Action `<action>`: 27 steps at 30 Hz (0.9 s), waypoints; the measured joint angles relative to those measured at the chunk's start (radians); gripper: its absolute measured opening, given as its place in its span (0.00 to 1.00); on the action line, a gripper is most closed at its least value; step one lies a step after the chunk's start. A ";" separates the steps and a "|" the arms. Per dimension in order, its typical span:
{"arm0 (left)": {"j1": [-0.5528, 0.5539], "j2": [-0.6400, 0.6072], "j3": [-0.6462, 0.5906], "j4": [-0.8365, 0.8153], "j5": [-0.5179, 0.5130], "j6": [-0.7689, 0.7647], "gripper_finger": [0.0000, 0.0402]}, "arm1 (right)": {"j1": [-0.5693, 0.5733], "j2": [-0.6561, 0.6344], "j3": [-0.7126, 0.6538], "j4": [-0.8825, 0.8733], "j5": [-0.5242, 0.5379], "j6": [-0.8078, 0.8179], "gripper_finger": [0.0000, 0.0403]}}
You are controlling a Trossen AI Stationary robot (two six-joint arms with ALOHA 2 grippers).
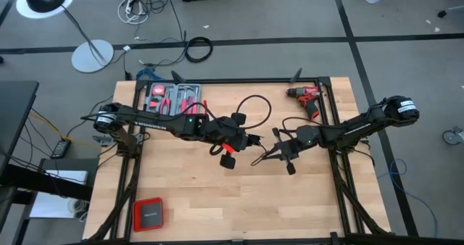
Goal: Coil cords
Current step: Coil the black wire on the spool
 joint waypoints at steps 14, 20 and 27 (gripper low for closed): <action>0.004 0.000 0.000 -0.057 0.068 -0.105 0.00 | -0.008 -0.088 0.083 -0.235 -0.077 -0.065 0.00; 0.006 0.000 0.000 -0.083 0.091 -0.152 0.00 | -0.012 -0.101 0.141 -0.317 -0.109 -0.102 0.00; 0.007 0.000 0.000 -0.116 0.092 -0.177 0.00 | -0.017 -0.102 0.191 -0.380 -0.136 -0.131 0.00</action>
